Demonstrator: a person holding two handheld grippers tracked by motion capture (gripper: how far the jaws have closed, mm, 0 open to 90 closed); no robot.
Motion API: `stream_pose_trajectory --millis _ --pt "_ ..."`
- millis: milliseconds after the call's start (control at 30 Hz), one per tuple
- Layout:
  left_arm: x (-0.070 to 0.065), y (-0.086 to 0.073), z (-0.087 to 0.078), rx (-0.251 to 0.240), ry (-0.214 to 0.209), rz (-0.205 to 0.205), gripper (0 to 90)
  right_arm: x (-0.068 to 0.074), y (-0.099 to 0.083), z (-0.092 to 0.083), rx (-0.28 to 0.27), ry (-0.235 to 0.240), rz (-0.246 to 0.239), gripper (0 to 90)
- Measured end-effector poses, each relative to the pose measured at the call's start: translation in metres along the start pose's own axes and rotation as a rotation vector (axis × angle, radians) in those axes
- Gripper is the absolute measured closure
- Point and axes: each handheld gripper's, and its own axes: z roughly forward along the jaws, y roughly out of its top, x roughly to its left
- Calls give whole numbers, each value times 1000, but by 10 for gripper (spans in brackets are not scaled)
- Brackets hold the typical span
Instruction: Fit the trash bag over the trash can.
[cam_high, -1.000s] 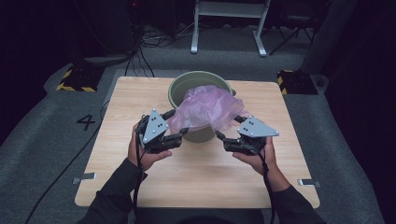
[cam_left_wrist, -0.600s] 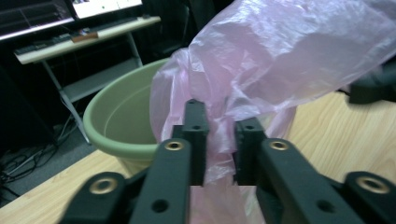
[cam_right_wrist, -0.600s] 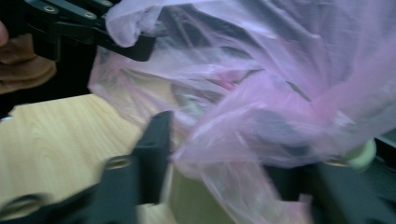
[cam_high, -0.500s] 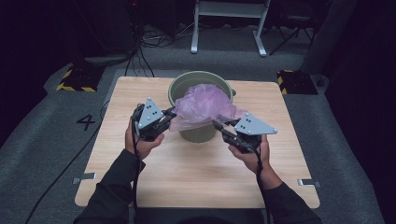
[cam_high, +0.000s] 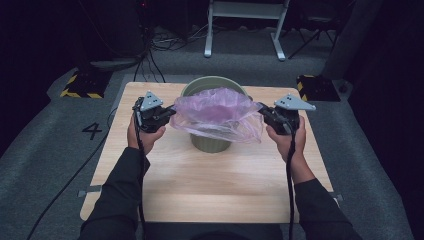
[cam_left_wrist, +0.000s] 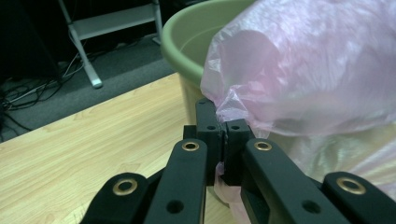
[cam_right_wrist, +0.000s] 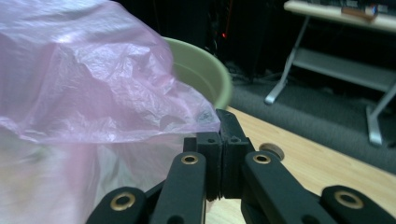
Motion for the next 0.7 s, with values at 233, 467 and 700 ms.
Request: stream_pose_trajectory --millis 233,467,700 --pt "9 -5 13 29 25 -18 887 -23 9 36 55 -34 1 892" --pt "16 -18 24 89 20 -38 885 -42 -6 63 130 -34 64 893" --pt "13 -31 28 151 -9 -11 875 -43 -21 71 173 10 79 893"
